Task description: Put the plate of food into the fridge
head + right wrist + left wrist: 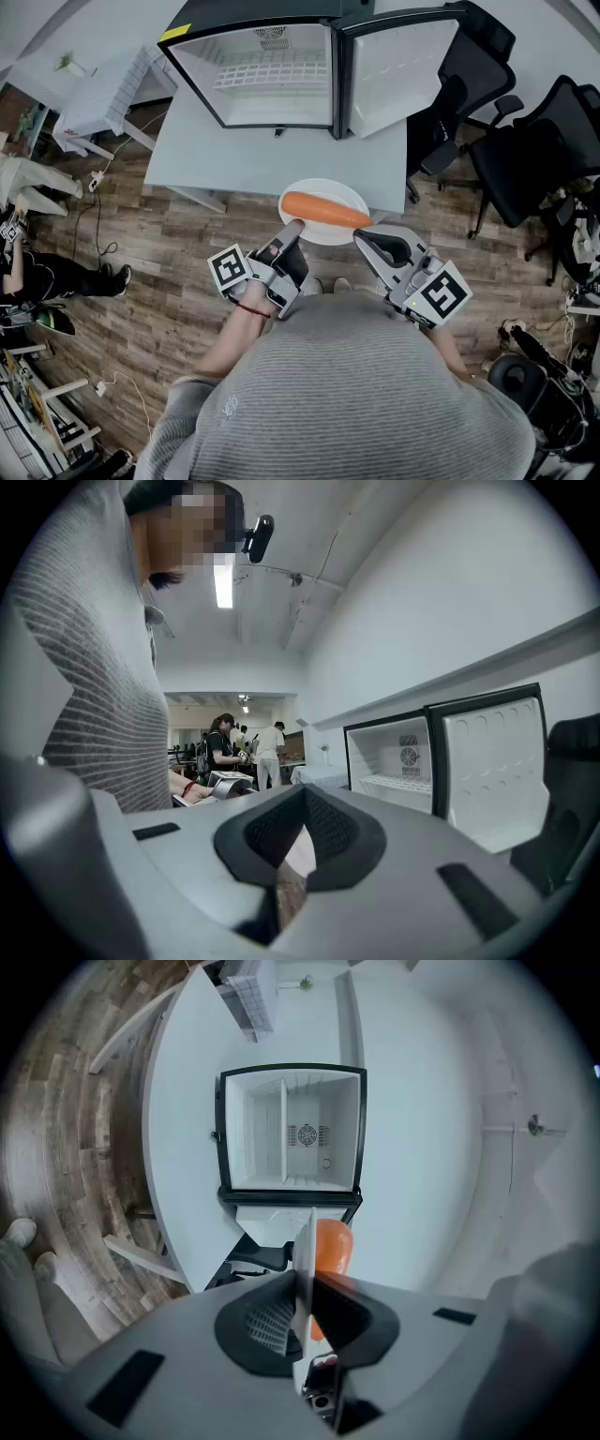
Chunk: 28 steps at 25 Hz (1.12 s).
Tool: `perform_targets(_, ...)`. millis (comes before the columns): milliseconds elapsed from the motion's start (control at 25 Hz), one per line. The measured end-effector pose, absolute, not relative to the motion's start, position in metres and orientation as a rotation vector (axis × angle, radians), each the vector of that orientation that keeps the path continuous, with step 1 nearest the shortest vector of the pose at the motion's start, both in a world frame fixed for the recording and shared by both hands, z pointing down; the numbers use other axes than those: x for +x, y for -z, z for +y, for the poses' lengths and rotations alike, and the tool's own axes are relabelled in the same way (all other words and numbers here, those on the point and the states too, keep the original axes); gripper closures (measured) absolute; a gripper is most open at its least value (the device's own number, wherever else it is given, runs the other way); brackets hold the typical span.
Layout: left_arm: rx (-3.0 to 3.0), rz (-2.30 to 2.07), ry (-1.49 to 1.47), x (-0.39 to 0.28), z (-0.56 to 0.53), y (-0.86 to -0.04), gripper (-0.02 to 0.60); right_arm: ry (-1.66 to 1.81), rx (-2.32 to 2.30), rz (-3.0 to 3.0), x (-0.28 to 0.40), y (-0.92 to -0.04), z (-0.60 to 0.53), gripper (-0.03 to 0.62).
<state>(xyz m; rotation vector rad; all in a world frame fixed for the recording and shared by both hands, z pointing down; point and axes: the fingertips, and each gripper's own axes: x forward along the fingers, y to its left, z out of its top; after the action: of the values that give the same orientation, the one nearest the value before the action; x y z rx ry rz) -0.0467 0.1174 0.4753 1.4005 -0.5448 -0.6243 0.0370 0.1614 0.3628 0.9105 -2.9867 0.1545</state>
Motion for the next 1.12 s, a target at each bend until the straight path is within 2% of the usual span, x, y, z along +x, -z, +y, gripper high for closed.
perform_targets(480,1.393,-0.552,0.626,-0.044,0.117,-0.475,0.528,-0.133,0.932,-2.977,0.044,-0.365,0.156,0.582)
perform_targets(1120,1.388,-0.561,0.638,-0.035,0.119,-0.478,0.528,-0.204,0.731,-3.063,0.039,-0.367,0.168,0.58)
